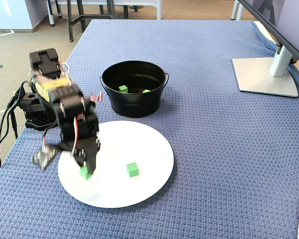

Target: Pick up the green cubes from the white plate and place them in the black recipient

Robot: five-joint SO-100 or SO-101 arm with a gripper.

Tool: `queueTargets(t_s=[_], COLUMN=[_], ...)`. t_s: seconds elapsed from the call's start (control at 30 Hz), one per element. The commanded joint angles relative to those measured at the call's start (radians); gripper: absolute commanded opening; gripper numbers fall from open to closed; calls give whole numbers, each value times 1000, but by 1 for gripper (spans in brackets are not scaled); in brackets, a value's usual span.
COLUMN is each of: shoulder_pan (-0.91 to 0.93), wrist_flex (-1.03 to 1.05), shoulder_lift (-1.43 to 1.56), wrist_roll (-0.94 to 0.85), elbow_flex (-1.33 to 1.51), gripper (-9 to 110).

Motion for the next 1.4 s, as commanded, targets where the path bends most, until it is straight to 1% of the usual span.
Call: queueTargets(t_s=[0.0, 0.13, 0.2, 0.33, 0.43, 0.63, 0.77, 0.9, 1.03, 1.1, 1.13, 1.2, 1.37], shoulder_pan=[-61, -146, -215, -420, -594, -927, -1112, -1221, -1261, -1290, -1296, -1287, -1230], wrist_flex=[75, 149, 138, 100, 107, 98, 64, 26, -9, 0, 8, 0, 48], shoulder_lift=[249, 443, 549, 726, 787, 772, 681, 600, 554, 552, 555, 575, 604], wrist_roll=[69, 158, 213, 319, 390, 523, 584, 617, 627, 565, 549, 548, 509], elbow_flex=[-12, 6, 75, 235, 267, 238, 215, 238, 267, 272, 272, 275, 215], gripper=[0, 0, 0, 0, 0, 0, 0, 0, 1, 31, 35, 37, 36])
